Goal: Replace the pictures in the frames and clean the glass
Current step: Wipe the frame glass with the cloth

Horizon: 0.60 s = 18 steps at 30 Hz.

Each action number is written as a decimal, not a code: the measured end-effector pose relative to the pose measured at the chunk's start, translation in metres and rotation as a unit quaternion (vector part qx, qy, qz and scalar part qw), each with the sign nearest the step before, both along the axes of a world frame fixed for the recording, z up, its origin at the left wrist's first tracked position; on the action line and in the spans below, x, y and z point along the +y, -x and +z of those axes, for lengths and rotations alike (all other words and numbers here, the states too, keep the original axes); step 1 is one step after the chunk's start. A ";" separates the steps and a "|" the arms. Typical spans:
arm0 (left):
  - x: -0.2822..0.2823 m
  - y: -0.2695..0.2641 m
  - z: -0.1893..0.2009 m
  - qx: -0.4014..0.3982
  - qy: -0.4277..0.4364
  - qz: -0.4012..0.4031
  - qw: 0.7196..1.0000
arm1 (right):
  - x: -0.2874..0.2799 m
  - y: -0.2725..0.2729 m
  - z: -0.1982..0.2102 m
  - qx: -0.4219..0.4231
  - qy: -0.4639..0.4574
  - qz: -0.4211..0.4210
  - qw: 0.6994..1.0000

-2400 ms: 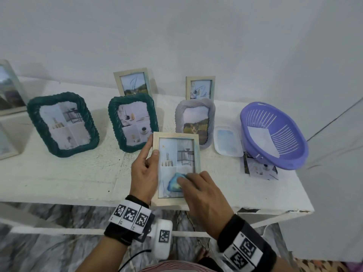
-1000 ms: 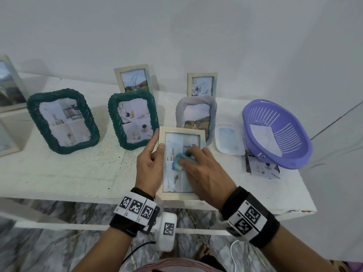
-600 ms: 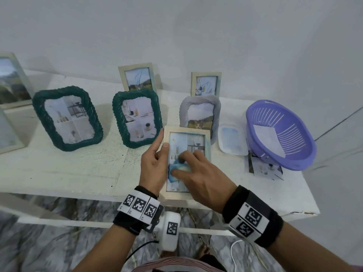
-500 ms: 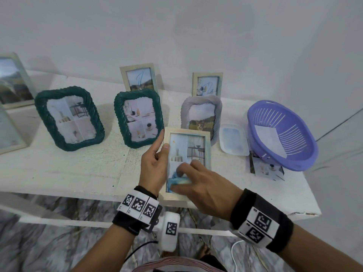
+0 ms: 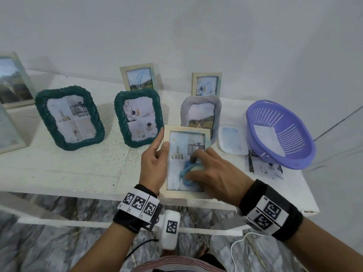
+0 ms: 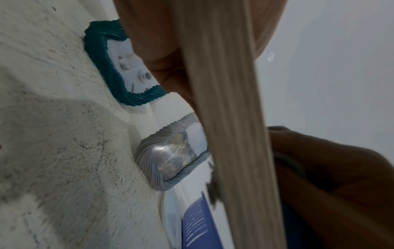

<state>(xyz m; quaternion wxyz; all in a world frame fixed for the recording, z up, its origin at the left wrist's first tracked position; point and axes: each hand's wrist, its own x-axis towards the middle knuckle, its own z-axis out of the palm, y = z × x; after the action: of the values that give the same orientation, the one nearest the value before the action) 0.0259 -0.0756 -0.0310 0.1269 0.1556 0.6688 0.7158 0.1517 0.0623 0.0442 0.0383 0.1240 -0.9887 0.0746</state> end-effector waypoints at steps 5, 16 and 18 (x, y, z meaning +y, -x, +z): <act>0.000 -0.003 -0.002 0.015 0.001 -0.018 1.000 | -0.002 0.008 -0.006 0.090 0.003 -0.115 0.989; -0.004 -0.005 -0.009 0.006 0.006 -0.006 1.000 | 0.011 -0.018 -0.001 0.032 0.219 -0.083 0.972; -0.006 -0.005 -0.009 0.000 0.008 0.003 1.000 | 0.029 -0.018 0.008 0.076 0.272 -0.157 0.946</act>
<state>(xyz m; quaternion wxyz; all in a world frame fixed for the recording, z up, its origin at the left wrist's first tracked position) 0.0310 -0.0813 -0.0400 0.1257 0.1530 0.6748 0.7110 0.1693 0.0918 0.0519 0.1572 -0.0429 -0.9320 0.3239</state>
